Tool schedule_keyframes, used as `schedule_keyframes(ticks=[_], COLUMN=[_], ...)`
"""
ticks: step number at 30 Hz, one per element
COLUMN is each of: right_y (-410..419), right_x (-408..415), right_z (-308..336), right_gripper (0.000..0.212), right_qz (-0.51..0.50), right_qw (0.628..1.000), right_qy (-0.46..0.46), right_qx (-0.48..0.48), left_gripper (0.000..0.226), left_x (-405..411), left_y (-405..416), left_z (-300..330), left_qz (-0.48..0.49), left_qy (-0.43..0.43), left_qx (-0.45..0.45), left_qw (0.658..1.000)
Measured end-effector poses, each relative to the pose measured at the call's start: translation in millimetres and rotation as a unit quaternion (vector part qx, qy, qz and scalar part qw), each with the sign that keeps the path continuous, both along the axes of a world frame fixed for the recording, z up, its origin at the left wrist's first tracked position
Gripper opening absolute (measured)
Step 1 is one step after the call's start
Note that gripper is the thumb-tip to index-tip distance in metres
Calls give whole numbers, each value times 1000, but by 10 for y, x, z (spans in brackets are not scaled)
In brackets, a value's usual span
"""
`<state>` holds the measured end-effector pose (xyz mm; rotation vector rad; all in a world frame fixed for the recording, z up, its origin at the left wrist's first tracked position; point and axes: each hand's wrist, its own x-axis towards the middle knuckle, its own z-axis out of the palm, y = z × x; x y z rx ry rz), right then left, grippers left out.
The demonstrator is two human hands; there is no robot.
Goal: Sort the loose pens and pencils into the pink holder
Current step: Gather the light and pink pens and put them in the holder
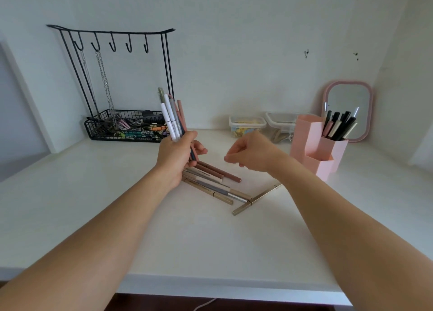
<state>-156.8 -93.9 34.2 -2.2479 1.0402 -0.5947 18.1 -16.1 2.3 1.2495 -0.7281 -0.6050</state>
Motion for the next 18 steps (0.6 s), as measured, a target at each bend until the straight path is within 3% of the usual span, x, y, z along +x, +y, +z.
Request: schedule_keyframes(ticks=[4, 10, 14, 18], right_y=[70, 49, 39, 109], right_x=[-34, -7, 21, 113], right_z=[1, -31, -47, -30], right_gripper=[20, 21, 13, 9], right_qz=[48, 45, 44, 97], right_qw=[988, 988, 996, 960], right_qy=[148, 150, 0, -208], right_qx=[-3, -5, 78, 159], left_gripper=[17, 22, 21, 18], left_x=[14, 10, -41, -77], left_y=[2, 13, 31, 39], left_z=[32, 38, 37, 54], left_qz=[3, -37, -116, -125], left_qy=[44, 33, 28, 26], left_qx=[-11, -7, -7, -10], left_qw=[999, 999, 993, 992])
